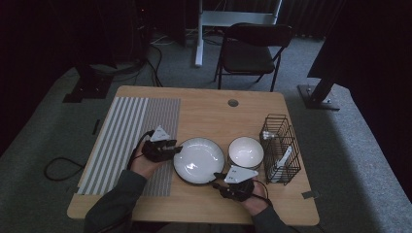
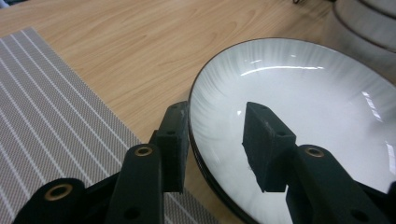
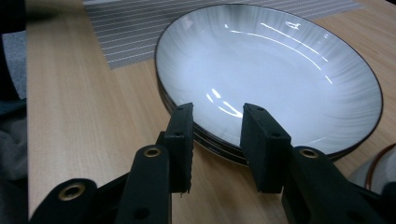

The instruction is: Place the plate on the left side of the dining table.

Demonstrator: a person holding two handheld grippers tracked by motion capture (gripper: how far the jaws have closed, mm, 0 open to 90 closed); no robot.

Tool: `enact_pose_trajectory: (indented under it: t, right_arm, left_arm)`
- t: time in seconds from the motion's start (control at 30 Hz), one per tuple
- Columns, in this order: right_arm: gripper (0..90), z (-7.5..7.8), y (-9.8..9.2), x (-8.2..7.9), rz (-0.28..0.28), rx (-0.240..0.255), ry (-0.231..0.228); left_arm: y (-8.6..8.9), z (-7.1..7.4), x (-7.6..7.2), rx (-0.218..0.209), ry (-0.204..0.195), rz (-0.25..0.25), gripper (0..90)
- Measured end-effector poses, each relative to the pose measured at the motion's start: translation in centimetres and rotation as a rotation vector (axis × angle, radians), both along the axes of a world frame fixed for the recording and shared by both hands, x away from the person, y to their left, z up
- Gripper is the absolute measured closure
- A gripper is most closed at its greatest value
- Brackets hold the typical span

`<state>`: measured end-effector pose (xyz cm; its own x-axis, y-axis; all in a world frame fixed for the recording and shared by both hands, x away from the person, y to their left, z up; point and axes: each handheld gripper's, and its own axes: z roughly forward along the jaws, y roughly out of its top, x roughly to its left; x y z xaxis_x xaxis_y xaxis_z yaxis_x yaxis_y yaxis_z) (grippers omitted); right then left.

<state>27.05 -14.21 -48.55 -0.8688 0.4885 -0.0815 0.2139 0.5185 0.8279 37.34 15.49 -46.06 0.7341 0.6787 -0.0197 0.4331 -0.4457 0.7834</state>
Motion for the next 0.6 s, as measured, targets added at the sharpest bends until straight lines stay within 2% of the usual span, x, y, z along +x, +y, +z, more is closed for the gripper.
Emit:
enact_pose_trajectory:
  t: [0.23,0.33,0.6]
  right_arm:
    - [67.3,-0.1,-0.2,0.5,-0.039,-0.010,-0.007]
    - [69.0,-0.2,-0.4,0.5,-0.063,-0.017,-0.014]
    - [70.0,-0.4,-0.6,0.6,-0.083,-0.023,-0.022]
  left_arm:
    - [-1.4,-0.9,2.1,0.056,0.035,0.020,68.6]
    - [-1.6,-1.1,2.3,0.062,0.042,0.021,71.9]
    - [-1.8,-1.7,2.7,0.069,0.059,0.034,78.8]
